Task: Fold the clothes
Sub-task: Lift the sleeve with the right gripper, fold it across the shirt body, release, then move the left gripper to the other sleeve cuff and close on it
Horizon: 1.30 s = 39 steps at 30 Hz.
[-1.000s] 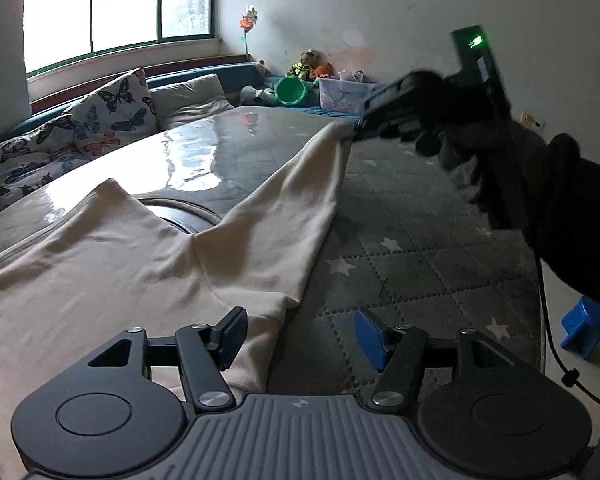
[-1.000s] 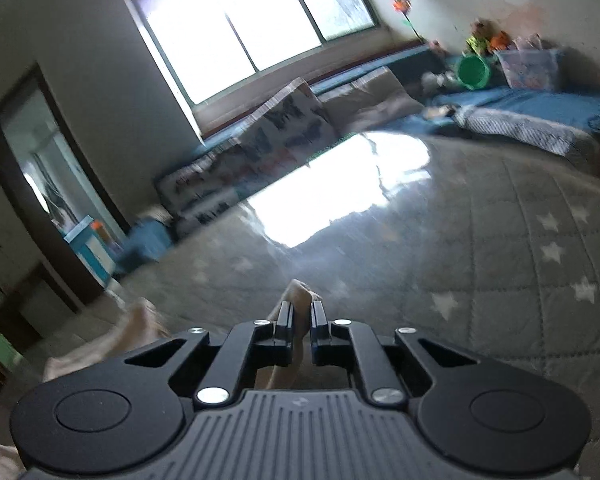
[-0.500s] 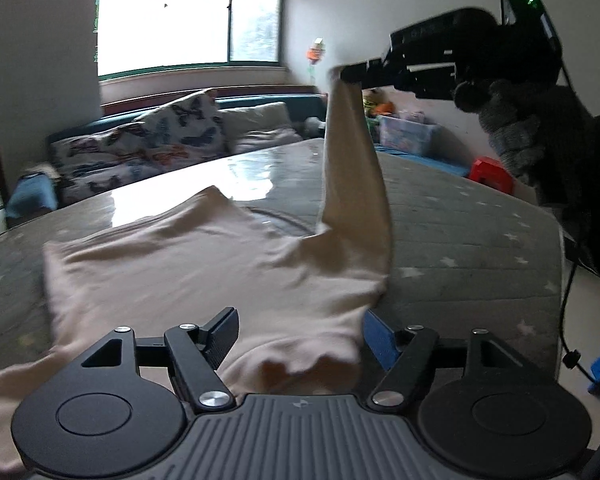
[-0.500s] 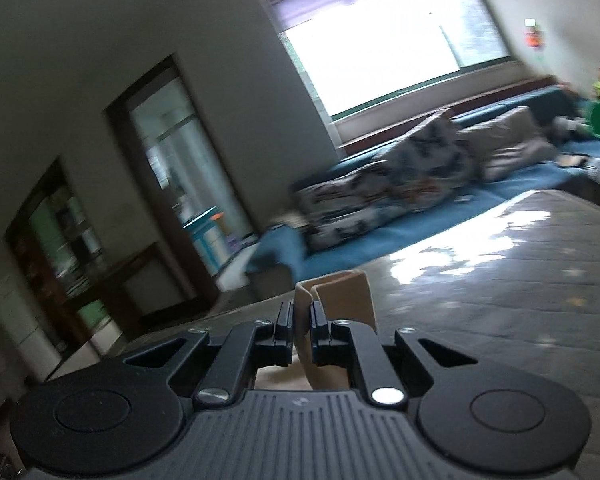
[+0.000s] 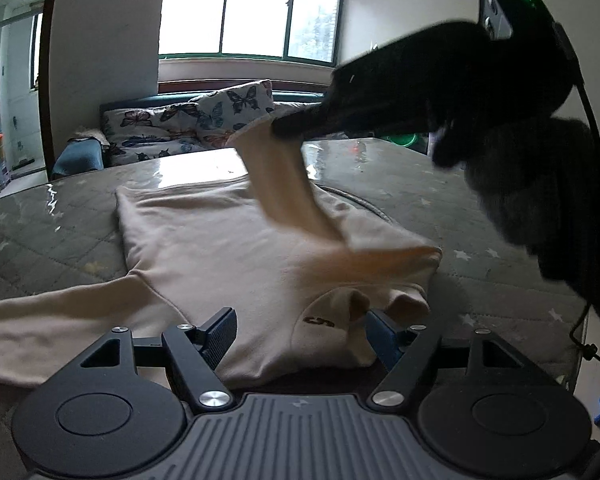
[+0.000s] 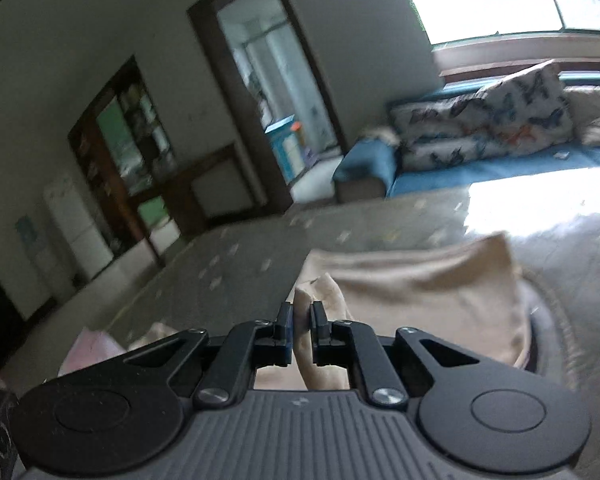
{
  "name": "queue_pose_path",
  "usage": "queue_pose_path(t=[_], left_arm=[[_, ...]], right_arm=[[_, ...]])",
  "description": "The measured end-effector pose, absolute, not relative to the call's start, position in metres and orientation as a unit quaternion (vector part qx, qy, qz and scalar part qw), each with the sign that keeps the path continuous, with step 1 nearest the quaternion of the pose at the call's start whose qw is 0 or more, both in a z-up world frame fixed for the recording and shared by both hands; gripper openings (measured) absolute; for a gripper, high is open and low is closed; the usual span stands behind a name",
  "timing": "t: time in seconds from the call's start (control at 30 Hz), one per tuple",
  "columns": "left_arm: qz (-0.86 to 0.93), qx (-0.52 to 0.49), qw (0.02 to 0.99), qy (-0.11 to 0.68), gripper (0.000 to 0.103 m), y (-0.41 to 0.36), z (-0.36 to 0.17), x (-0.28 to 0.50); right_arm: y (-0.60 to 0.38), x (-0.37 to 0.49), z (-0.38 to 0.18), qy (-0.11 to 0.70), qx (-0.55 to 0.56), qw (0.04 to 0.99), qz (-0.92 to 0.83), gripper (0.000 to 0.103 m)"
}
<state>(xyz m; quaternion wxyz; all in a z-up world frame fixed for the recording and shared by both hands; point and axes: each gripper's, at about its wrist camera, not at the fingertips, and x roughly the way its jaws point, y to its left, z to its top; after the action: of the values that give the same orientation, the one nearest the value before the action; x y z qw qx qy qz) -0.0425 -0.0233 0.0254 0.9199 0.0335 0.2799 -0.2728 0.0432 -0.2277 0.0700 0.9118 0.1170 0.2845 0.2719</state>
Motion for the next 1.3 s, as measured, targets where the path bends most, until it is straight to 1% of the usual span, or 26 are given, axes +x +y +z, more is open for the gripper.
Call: queue_pose_path(t=[0.03,0.1,0.2,0.23,0.27,0.3,0.4,0.43,0.47,0.5,0.57,0.6,0.8,0.87,0.97,1.03,1.07,1.13,1.17,1.2,1.3], left_arm=[[-0.272,0.032,0.92,0.28,0.074,-0.023,0.025,-0.043],[-0.27,0.032,0.921,0.279,0.074,-0.021,0.026,-0.043],[-0.264,0.028,0.923,0.279,0.074,-0.019,0.026,-0.042],[-0.261,0.027,0.924,0.279,0.074,-0.019,0.026,-0.041],[-0.259,0.025,0.924,0.279,0.074,-0.018,0.026,-0.04],[-0.257,0.024,0.925,0.278,0.074,-0.017,0.027,-0.039],[-0.249,0.022,0.928,0.277,0.074,-0.016,0.027,-0.035],[-0.245,0.022,0.929,0.277,0.074,-0.016,0.027,-0.033],[-0.241,0.022,0.93,0.278,0.073,-0.015,0.027,-0.031],[-0.236,0.022,0.931,0.279,0.073,-0.015,0.026,-0.028],[-0.222,0.022,0.933,0.281,0.072,-0.015,0.026,-0.022],[-0.214,0.022,0.935,0.283,0.072,-0.014,0.025,-0.019],[-0.176,0.005,0.935,0.308,0.057,-0.007,0.017,-0.001],[-0.168,0.005,0.934,0.317,0.053,-0.008,0.014,0.003],[-0.159,0.013,0.936,0.315,0.044,-0.009,0.011,0.004],[-0.155,0.014,0.937,0.313,0.03,-0.008,0.011,0.005],[-0.152,0.014,0.938,0.312,0.027,-0.008,0.011,0.005],[-0.151,0.013,0.939,0.309,0.014,-0.006,0.013,0.005],[-0.152,0.013,0.94,0.306,0.01,-0.006,0.014,0.004],[-0.154,0.013,0.94,0.303,0.007,-0.006,0.016,0.004],[-0.155,0.023,0.944,0.291,0.006,-0.01,0.02,0.0]], right_arm=[[-0.223,0.041,0.068,0.292,0.114,0.908,0.278,0.012],[-0.219,0.033,0.067,0.295,0.106,0.906,0.286,0.012],[-0.226,0.026,0.072,0.288,0.092,0.91,0.283,0.017],[-0.23,0.023,0.073,0.286,0.087,0.912,0.28,0.023],[-0.236,0.02,0.074,0.282,0.078,0.917,0.271,0.033],[-0.242,0.016,0.074,0.279,0.07,0.921,0.263,0.035],[-0.263,0.009,0.071,0.276,0.04,0.931,0.234,0.039],[-0.272,0.006,0.067,0.279,0.031,0.933,0.224,0.045],[-0.279,0.003,0.063,0.283,0.022,0.934,0.216,0.048],[-0.285,-0.001,0.059,0.287,0.014,0.935,0.208,0.049],[-0.298,-0.011,0.05,0.298,-0.006,0.935,0.192,0.056],[-0.303,-0.016,0.046,0.303,-0.014,0.935,0.185,0.058],[-0.32,-0.033,0.023,0.325,-0.036,0.93,0.169,0.06],[-0.32,-0.033,0.02,0.325,-0.037,0.929,0.173,0.064],[-0.315,-0.031,0.015,0.321,-0.043,0.93,0.176,0.066],[-0.311,-0.026,0.012,0.321,-0.044,0.93,0.176,0.067],[-0.309,-0.025,0.01,0.32,-0.046,0.93,0.174,0.067],[-0.306,-0.023,0.007,0.318,-0.052,0.931,0.169,0.067],[-0.305,-0.023,0.006,0.316,-0.055,0.933,0.164,0.068],[-0.305,-0.023,0.006,0.315,-0.056,0.933,0.163,0.069],[-0.303,-0.025,0.005,0.31,-0.068,0.936,0.15,0.072]])
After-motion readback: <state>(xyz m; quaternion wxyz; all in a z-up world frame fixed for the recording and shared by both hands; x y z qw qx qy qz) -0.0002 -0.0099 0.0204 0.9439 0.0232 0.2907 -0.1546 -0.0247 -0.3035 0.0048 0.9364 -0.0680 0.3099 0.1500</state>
